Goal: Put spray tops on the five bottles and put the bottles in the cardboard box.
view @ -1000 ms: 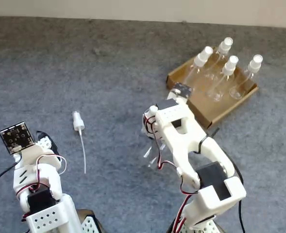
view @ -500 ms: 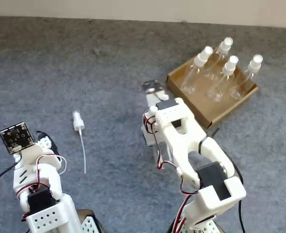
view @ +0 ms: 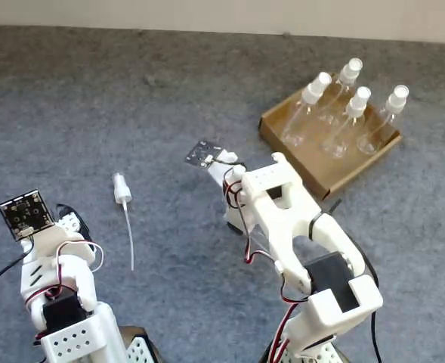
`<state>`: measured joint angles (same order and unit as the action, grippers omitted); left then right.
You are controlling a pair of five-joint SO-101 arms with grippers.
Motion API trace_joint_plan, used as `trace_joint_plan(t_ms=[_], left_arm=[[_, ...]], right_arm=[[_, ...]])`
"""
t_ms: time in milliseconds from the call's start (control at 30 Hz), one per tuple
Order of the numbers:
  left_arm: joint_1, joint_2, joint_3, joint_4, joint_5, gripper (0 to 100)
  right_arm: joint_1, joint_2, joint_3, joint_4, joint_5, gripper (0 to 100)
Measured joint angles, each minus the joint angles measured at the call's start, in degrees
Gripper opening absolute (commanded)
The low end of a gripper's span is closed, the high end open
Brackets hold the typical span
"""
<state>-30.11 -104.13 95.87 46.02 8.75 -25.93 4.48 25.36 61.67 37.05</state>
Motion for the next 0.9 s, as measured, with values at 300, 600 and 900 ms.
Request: trace_joint_plan(t_ms=[300,600,900], left_arm=[[0.0,0.0,0.0,0.0,0.0,1],[0.0,0.0,0.0,0.0,0.0,1],[1.1,0.0,0.0,0.0,0.0,1]], right_arm=[[0.0,0.0,0.0,1.6,0.0,22.3],[0.0,0.0,0.0,6.2,-10.4,22.3],[0.0,0.0,0.0,4.0,-10.5,17.6]])
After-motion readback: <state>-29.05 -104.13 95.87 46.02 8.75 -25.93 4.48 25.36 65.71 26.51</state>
